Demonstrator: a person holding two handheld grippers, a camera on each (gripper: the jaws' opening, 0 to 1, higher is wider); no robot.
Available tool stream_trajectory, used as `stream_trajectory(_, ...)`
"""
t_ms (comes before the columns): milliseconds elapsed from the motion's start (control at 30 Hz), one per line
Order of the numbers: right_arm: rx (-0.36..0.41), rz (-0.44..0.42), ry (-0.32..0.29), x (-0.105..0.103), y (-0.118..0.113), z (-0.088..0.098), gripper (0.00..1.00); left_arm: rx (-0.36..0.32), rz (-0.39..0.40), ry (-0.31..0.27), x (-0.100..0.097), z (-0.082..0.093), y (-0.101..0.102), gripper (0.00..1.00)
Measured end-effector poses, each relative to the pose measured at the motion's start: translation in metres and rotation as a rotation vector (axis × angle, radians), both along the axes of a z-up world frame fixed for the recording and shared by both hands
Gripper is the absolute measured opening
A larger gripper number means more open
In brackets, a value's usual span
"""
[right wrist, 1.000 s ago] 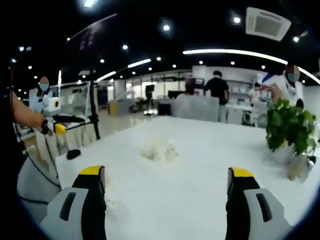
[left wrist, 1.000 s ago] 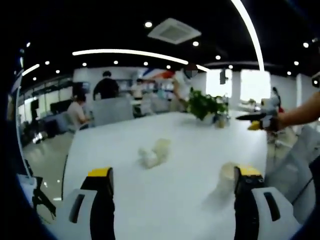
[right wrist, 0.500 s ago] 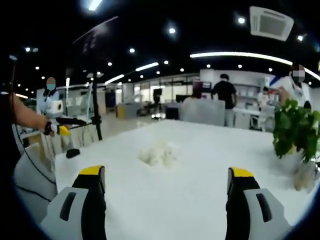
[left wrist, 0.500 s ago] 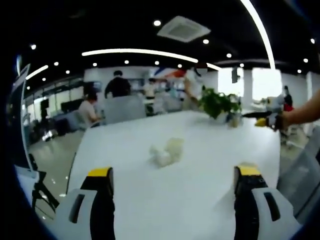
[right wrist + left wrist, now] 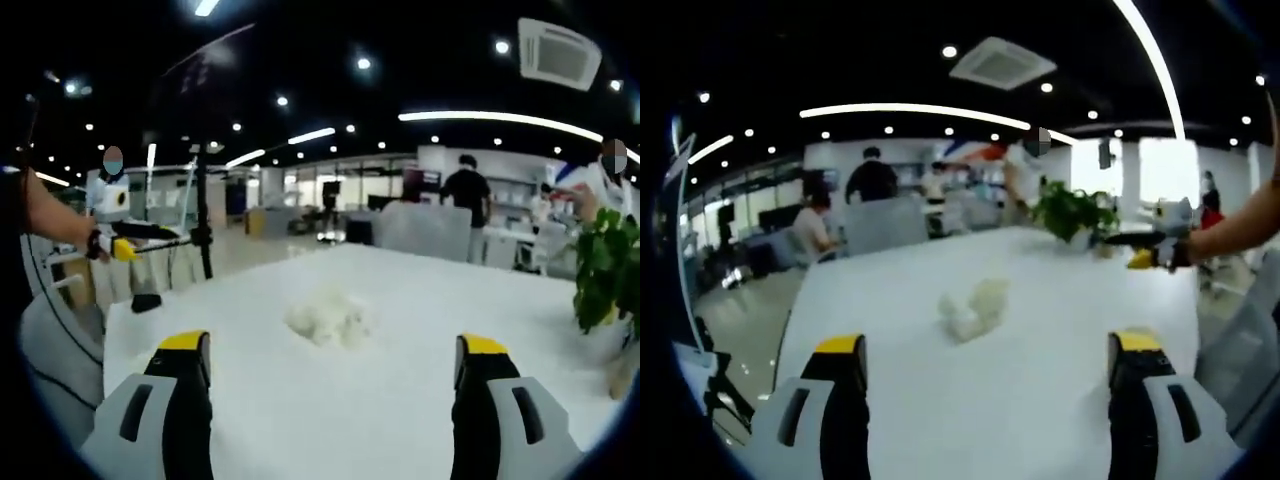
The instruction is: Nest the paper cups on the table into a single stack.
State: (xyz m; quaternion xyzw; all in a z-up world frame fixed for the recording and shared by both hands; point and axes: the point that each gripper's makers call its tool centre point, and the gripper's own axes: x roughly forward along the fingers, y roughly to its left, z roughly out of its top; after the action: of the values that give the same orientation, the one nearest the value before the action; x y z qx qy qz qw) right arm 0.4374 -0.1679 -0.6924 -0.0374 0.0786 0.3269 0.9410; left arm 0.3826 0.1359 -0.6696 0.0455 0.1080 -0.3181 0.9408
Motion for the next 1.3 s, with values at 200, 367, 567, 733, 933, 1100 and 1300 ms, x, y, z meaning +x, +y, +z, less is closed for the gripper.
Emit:
stream_trajectory(200, -0.010, 0.025, -0.008, 0.023, 0.022, -0.005, 1.00, -0.004, 0.014, 0.005, 0.000, 0.001, 0.002, 0.98)
stream_trajectory(367, 0.014, 0.031, 0.000, 0.040, 0.035, -0.013, 0.97, 0.005, 0.019, 0.010, 0.000, -0.003, 0.004, 0.98)
stream_trajectory(567, 0.034, 0.034, 0.004, 0.058, 0.049, -0.020, 0.97, 0.002, 0.032, 0.016, 0.003, -0.005, 0.007, 0.98)
stream_trajectory(733, 0.015, 0.055, -0.003, 0.067, 0.065, -0.026, 0.96, -0.003, 0.047, 0.020, 0.001, -0.007, 0.012, 0.98)
stream_trajectory(933, 0.034, 0.039, -0.001, 0.081, 0.080, -0.027, 0.93, -0.006, 0.046, 0.022, -0.005, -0.009, 0.014, 0.98)
stream_trajectory(1100, 0.034, 0.040, 0.012, 0.088, 0.090, -0.034, 0.88, -0.022, 0.064, 0.022, -0.005, -0.010, 0.017, 0.98)
stream_trajectory(1300, 0.012, 0.047, 0.026, 0.102, 0.102, -0.047, 0.83, -0.013, 0.063, 0.018, -0.004, -0.013, 0.014, 0.98)
